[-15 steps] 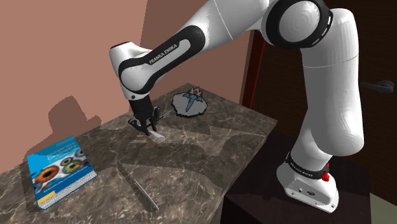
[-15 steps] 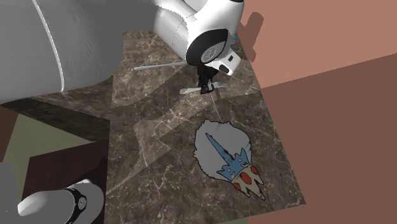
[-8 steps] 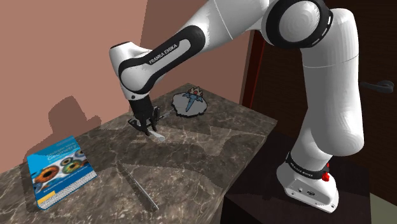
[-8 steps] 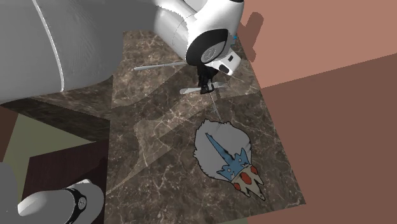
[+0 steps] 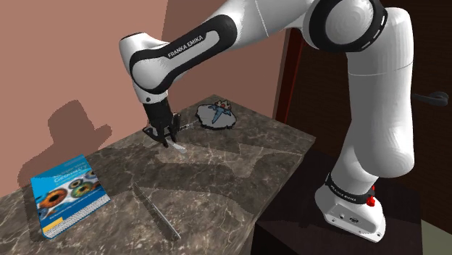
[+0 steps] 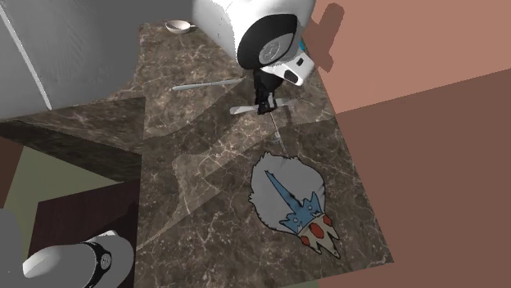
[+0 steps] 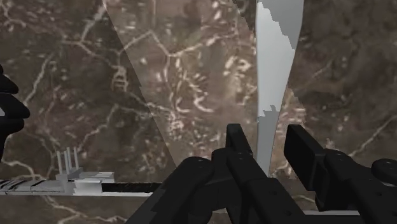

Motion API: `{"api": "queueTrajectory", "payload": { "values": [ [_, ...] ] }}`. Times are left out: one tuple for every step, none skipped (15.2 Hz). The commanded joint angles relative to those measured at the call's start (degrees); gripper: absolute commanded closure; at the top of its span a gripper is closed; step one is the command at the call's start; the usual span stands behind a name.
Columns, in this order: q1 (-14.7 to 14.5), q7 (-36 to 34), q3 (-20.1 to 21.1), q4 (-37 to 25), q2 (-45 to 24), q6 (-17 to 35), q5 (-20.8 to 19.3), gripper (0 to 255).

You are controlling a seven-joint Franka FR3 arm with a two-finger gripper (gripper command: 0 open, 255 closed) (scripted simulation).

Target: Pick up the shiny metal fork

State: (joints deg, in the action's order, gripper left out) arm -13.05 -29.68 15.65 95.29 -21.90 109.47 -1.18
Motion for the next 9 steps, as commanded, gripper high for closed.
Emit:
{"api": "queueTrajectory", "payload": {
  "values": [
    [0.0, 0.0, 0.0, -0.9, 0.4, -1.3, 0.1, 255],
    [0.1, 0.0, 0.1, -1.3, 0.6, -1.9, 0.2, 255],
    [0.1, 0.0, 0.1, -1.8, 0.9, -2.6, 0.2, 255],
    [0.1, 0.0, 0.1, -2.3, 1.1, -3.3, 0.3, 255],
    [0.1, 0.0, 0.1, -2.8, 1.3, -4.0, 0.3, 255],
    [0.1, 0.0, 0.2, -3.3, 1.4, -4.7, 0.4, 255],
    [0.1, 0.0, 0.2, -3.8, 1.6, -5.4, 0.4, 255],
    [0.1, 0.0, 0.2, -3.9, 1.6, -5.5, 0.4, 255],
    [0.1, 0.0, 0.2, -3.9, 1.6, -5.5, 0.4, 255]
  ]
}}
